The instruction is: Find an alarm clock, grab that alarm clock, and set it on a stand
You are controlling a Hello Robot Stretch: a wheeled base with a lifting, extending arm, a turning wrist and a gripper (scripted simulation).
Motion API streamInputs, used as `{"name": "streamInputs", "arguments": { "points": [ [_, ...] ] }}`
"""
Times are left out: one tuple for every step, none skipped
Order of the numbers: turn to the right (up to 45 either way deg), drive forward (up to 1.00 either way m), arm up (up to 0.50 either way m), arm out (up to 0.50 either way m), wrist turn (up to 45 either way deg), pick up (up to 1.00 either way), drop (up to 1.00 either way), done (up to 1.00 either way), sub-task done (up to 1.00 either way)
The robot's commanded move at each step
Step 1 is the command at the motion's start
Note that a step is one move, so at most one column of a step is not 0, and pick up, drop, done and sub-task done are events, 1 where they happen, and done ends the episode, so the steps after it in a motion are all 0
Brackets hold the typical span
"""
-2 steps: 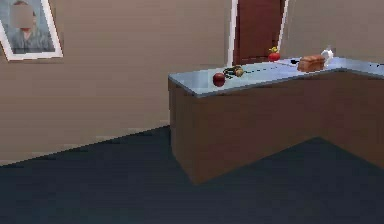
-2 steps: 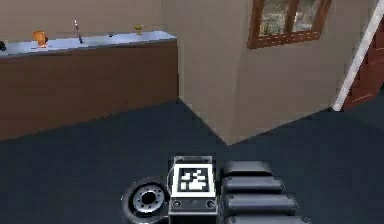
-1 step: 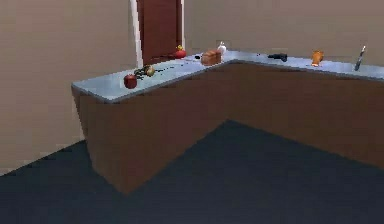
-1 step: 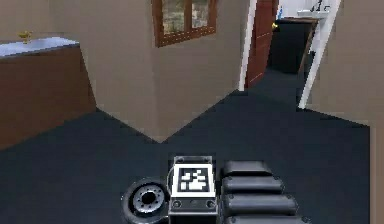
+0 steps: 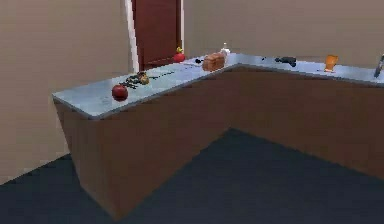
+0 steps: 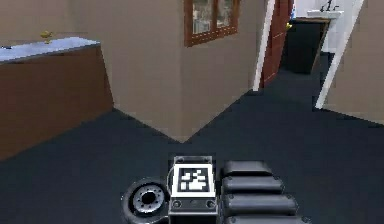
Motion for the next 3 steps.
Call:
{"name": "streamInputs", "arguments": {
  "points": [
    [-45.0,0.0,0.0,0.0,0.0,0.0,0.0,0.0,0.0],
    [-45.0,0.0,0.0,0.0,0.0,0.0,0.0,0.0,0.0],
    [-3.0,0.0,0.0,0.0,0.0,0.0,0.0,0.0,0.0]
  ]
}}
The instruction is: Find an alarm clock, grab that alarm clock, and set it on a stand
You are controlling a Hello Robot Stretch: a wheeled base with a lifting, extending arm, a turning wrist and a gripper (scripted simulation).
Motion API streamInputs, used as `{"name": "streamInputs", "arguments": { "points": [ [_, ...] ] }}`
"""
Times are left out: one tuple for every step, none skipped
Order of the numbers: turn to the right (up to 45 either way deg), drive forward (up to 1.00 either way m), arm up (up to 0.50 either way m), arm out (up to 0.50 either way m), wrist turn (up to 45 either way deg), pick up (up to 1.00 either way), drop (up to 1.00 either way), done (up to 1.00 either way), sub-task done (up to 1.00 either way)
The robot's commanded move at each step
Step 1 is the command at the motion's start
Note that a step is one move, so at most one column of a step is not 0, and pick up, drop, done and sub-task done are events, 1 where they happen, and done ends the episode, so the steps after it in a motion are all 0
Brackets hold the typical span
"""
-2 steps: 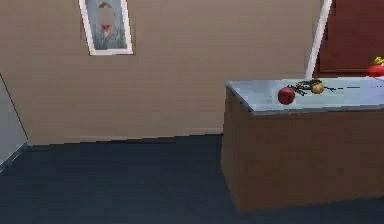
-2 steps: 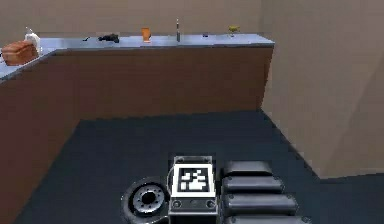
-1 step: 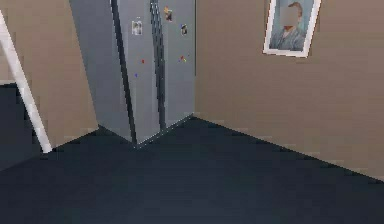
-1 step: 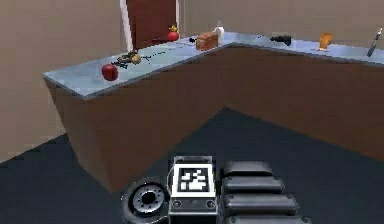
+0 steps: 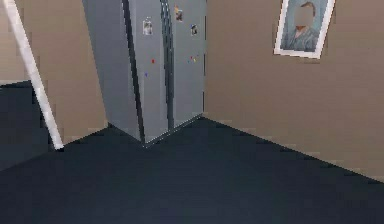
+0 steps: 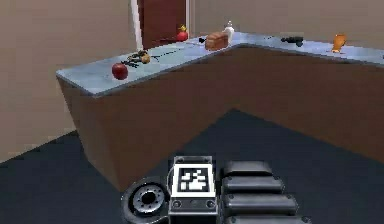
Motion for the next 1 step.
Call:
{"name": "streamInputs", "arguments": {
  "points": [
    [0.0,0.5,0.0,0.0,0.0,0.0,0.0,0.0,0.0]
  ]
}}
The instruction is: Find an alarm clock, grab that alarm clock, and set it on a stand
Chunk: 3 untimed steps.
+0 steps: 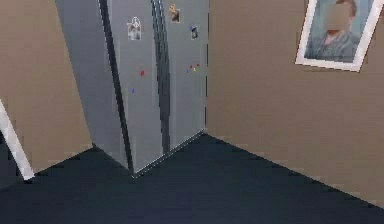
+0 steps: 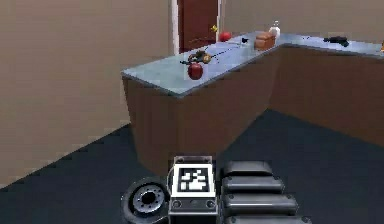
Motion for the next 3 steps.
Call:
{"name": "streamInputs", "arguments": {
  "points": [
    [-45.0,0.0,0.0,0.0,0.0,0.0,0.0,0.0,0.0],
    [-12.0,0.0,0.0,0.0,0.0,0.0,0.0,0.0,0.0],
    [0.0,1.0,0.0,0.0,0.0,0.0,0.0,0.0,0.0]
  ]
}}
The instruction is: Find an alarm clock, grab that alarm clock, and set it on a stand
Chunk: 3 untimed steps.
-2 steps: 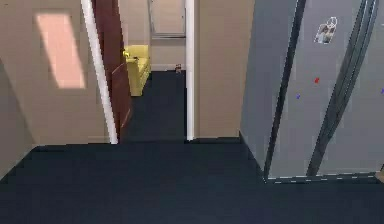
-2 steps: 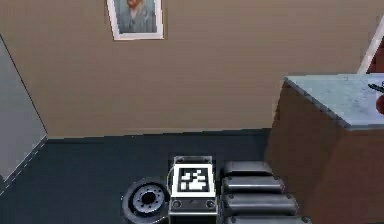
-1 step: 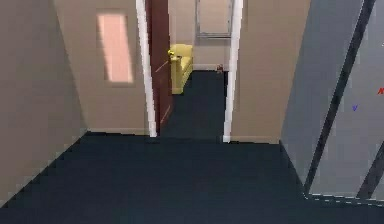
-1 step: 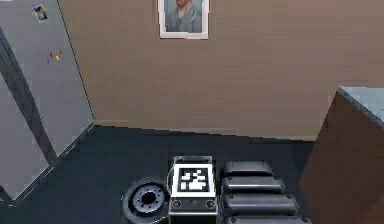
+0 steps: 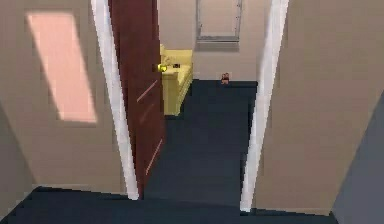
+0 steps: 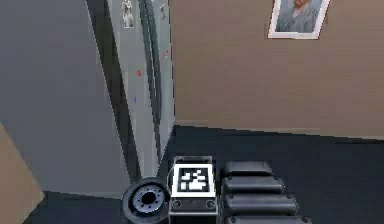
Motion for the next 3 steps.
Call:
{"name": "streamInputs", "arguments": {
  "points": [
    [0.0,1.0,0.0,0.0,0.0,0.0,0.0,0.0,0.0],
    [-18.0,0.0,0.0,0.0,0.0,0.0,0.0,0.0,0.0],
    [0.0,0.1,0.0,0.0,0.0,0.0,0.0,0.0,0.0]
  ]
}}
